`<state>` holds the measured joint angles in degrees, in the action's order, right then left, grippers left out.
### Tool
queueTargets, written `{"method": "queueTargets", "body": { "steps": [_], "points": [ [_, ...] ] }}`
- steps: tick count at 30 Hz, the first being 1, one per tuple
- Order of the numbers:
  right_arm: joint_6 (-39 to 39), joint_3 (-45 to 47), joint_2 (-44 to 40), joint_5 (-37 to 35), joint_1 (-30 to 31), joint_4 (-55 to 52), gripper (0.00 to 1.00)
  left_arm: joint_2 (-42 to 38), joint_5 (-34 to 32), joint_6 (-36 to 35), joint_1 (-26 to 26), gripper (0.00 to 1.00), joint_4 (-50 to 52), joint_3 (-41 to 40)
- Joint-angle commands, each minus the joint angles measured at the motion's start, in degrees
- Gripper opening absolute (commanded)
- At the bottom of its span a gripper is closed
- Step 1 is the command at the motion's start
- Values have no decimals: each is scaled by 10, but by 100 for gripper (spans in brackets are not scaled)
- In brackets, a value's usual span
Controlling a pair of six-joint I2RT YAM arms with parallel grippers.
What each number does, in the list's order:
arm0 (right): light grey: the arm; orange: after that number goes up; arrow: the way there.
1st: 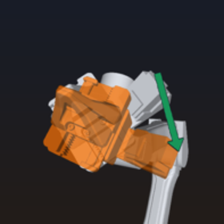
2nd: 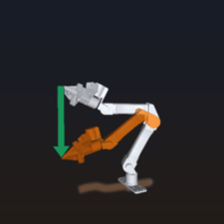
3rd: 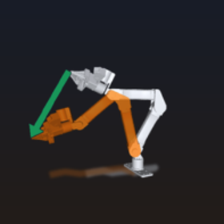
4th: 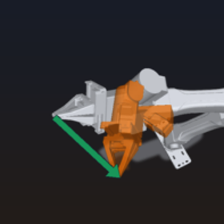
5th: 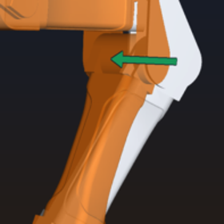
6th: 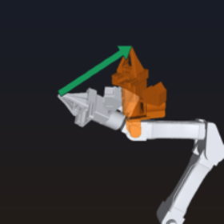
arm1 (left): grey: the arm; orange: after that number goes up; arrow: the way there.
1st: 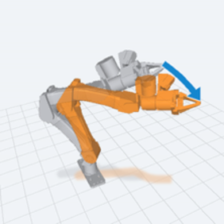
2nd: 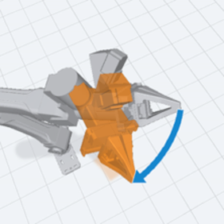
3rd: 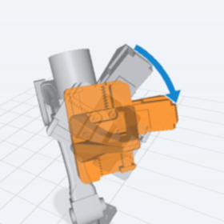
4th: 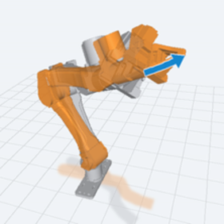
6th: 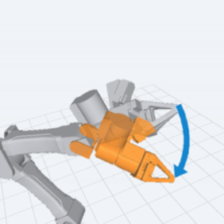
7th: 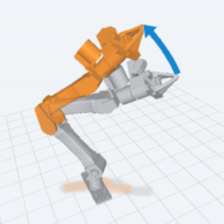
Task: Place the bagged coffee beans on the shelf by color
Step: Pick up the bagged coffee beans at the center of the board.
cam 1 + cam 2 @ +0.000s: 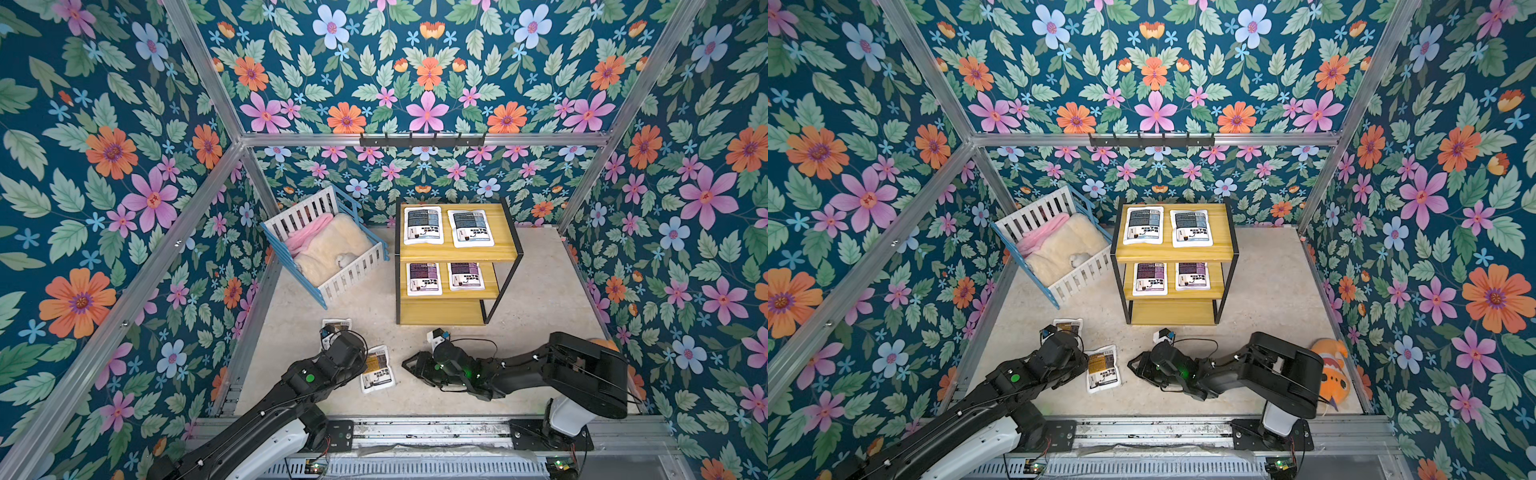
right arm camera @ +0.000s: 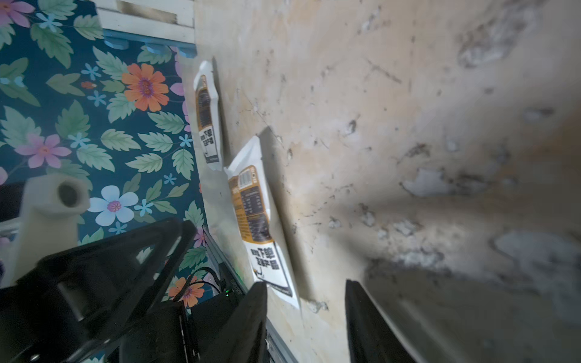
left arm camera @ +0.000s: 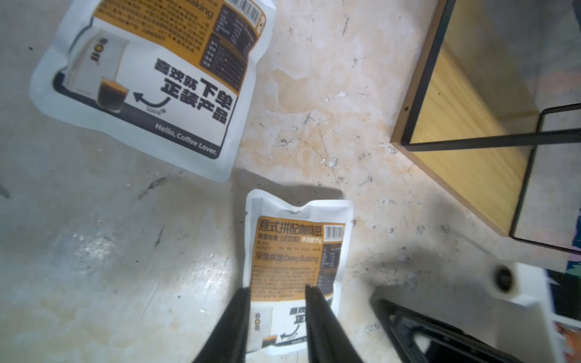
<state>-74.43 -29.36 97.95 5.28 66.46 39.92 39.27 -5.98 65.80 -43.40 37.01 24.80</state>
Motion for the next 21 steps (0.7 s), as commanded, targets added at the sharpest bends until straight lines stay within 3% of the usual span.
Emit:
{"method": "queueTargets", "body": {
  "steps": [1, 12, 21],
  "points": [
    [-35, -16, 40, 38, 2, 74, 43, 1, 19, 5, 2, 35, -16, -9],
    [-67, -18, 112, 74, 5, 139, 27, 32, 0, -3, 1, 27, -28, -42],
    [-87, -3, 127, 79, 7, 190, 22, 24, 18, 14, 1, 24, -63, -84]
  ]
}}
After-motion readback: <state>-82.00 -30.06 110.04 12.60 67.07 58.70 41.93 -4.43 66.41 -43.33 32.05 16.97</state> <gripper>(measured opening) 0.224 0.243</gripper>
